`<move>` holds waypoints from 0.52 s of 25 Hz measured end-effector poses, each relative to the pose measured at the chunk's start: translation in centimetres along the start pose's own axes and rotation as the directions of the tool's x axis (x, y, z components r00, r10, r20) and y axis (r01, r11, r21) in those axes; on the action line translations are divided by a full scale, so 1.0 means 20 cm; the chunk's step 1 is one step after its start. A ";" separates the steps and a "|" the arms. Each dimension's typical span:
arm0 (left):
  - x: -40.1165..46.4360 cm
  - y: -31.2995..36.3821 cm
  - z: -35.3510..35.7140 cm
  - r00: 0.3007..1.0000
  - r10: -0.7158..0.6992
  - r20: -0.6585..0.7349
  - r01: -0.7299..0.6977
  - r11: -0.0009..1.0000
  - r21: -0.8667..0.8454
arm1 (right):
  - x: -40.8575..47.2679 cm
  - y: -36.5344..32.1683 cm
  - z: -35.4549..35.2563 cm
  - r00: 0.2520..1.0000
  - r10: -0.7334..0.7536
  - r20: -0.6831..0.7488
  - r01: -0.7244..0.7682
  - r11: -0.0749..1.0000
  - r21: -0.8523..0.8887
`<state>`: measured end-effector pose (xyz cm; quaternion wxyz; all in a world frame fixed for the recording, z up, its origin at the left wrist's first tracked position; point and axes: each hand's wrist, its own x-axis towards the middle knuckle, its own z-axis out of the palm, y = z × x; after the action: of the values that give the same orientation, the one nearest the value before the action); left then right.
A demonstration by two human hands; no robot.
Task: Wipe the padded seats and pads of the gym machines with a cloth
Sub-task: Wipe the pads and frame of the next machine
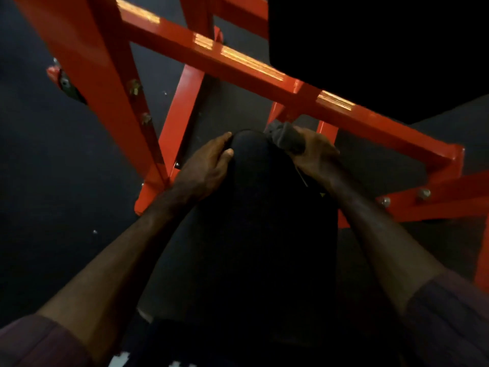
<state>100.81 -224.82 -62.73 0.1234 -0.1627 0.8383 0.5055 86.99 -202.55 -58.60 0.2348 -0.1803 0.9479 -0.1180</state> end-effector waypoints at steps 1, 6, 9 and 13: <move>0.04 0.02 0.01 1.000 0.022 0.007 -0.022 0.999 0.026 | 0.00 -0.01 -0.01 1.000 -0.005 0.007 0.005 1.000 0.031; 0.24 0.07 0.07 0.983 0.185 0.002 -0.182 0.965 0.189 | 0.15 -0.21 0.04 0.987 -0.141 0.081 0.133 0.987 0.095; 0.27 0.08 0.05 0.976 0.205 0.073 -0.218 0.908 0.359 | 0.03 0.09 -0.02 0.997 -0.015 0.070 0.000 0.978 0.208; 0.34 0.19 0.10 0.947 0.253 0.196 -0.319 0.790 0.524 | -0.07 0.27 -0.03 0.984 0.176 0.006 -0.175 0.968 0.179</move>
<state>93.21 -222.47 -63.03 0.1352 0.0380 0.9540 0.2649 86.28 -196.92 -59.15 0.2548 -0.0734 0.9468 -0.1822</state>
